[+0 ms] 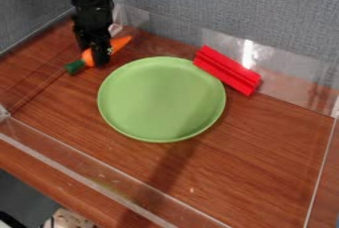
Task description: Put the carrot on the right side
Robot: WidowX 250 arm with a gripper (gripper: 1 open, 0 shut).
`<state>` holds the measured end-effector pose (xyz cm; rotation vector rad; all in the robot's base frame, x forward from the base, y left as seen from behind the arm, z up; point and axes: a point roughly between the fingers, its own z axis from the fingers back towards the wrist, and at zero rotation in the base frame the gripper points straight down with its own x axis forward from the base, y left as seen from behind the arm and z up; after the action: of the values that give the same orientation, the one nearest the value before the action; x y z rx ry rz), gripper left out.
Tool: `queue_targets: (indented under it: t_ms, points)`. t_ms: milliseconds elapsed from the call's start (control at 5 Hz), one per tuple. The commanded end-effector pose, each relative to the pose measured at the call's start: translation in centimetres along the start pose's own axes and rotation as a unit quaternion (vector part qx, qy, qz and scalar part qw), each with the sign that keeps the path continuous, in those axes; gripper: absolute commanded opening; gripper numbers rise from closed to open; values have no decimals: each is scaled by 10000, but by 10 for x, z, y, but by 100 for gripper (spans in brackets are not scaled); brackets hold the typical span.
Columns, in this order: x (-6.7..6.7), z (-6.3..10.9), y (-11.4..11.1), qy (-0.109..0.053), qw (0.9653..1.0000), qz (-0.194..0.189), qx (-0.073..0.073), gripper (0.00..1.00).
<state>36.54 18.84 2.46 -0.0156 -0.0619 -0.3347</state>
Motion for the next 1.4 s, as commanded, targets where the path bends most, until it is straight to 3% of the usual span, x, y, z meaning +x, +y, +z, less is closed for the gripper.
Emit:
queue_targets:
  t_ms: [0,200,400,600,800,1200]
  points:
    - [9,-3,-9,-77,9995,-295,2,0]
    - [9,-3,-15,-94,9989,-451,-41,0]
    - [11,-1,-21,-108,9993,-352,-69,0]
    - [14,20,-26,-140,9992,-309,194,0]
    - [9,55,-33,-190,9979,-383,480,0]
    - [6,111,-51,-74,9950,-346,933,0]
